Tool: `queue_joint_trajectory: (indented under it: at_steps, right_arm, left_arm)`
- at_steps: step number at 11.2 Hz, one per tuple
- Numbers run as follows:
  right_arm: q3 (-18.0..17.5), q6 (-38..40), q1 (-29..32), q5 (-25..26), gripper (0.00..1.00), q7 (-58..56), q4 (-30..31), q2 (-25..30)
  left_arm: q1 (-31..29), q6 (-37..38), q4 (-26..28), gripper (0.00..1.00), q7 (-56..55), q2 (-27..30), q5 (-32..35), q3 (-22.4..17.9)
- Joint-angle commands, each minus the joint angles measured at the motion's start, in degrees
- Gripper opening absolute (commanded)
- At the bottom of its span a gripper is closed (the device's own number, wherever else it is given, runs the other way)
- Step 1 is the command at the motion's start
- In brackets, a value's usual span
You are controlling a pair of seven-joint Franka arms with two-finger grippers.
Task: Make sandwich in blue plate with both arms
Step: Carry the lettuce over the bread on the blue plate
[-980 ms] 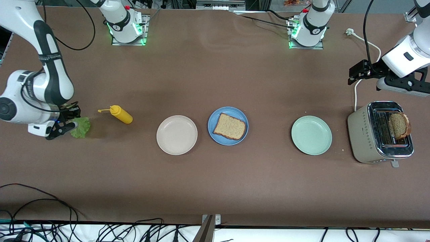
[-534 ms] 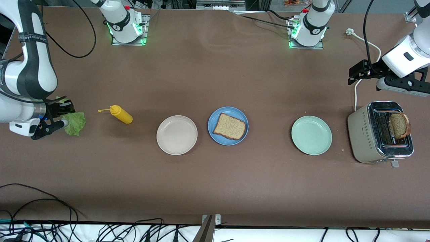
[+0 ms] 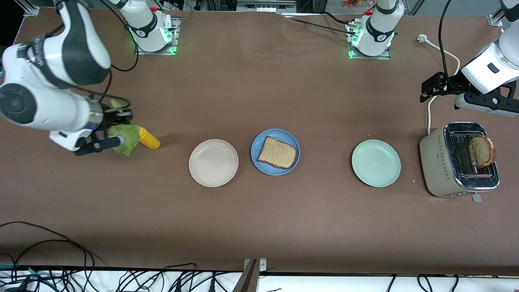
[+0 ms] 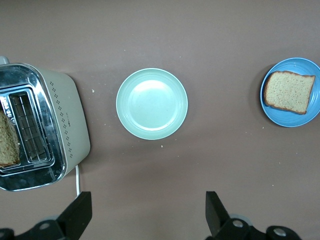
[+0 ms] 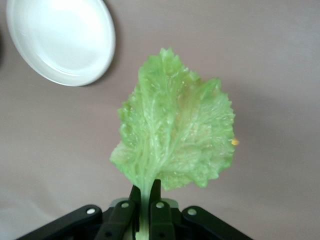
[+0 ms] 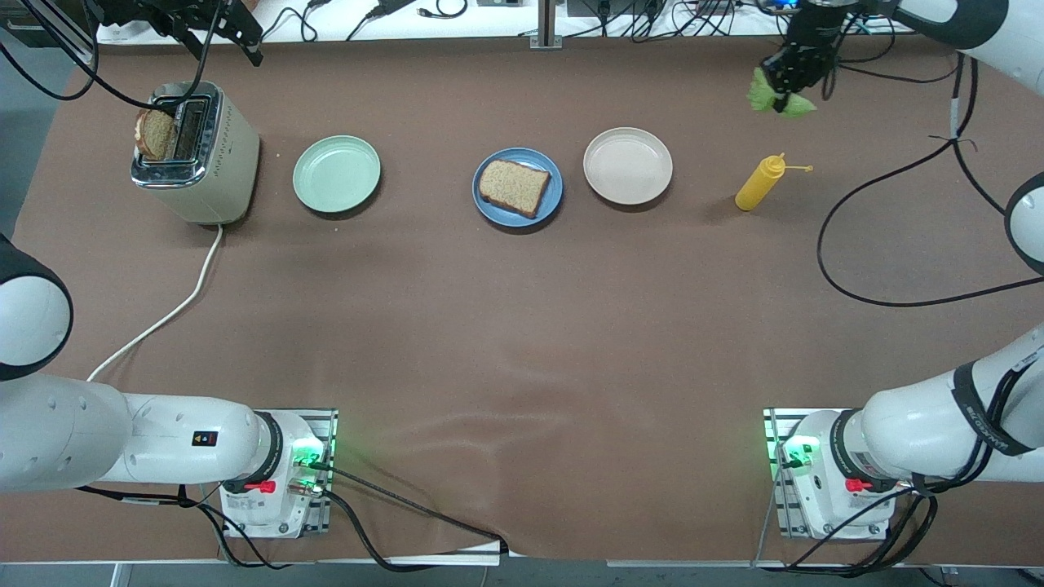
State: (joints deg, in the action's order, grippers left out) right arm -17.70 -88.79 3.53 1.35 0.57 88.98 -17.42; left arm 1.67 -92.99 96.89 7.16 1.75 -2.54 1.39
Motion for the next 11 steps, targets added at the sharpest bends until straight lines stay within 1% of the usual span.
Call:
queue_joint_trajectory:
  at_steps: [1, 2, 4, 5, 8, 9, 11]
  right_arm:
    - [-8.47, -1.54, 0.08, -2.39, 0.00, 10.83, -1.79, -0.95]
    - [-9.54, -5.13, -1.67, -2.84, 0.00, 14.25, -1.70, -1.21]
    - [-9.38, -12.25, -9.47, -2.06, 0.00, 19.18, -1.70, -2.44]
    - [-9.37, -15.94, -11.85, -1.45, 0.00, 21.47, -1.70, -3.57]
    - [-9.29, -26.75, -18.01, 0.48, 0.00, 28.76, -1.79, -9.10]
    - [-9.29, -30.96, -20.12, 2.41, 0.00, 30.35, -1.79, -11.04]
    - [-9.11, -37.04, -23.29, 5.14, 0.00, 33.25, -2.31, -14.91]
  left_arm:
    - [-0.08, 1.58, -2.14, 1.00, 0.84, -0.96, 0.78, -0.07]
    - [-0.08, 1.58, -2.14, 1.00, 0.84, -0.96, 0.78, -0.07]
    - [-0.08, 1.58, -2.14, 1.00, 0.84, -0.96, 0.78, -0.07]
    - [-0.08, 1.58, -2.14, 1.00, 0.84, -0.96, 0.78, -0.07]
    - [-0.08, 1.58, -2.14, 1.00, 0.93, -0.96, 0.69, -0.15]
    - [-0.08, 1.58, -2.14, 1.00, 0.93, -0.96, 0.69, -0.16]
    - [-0.17, 1.58, -2.14, 1.00, 1.01, -0.96, 0.69, -0.16]
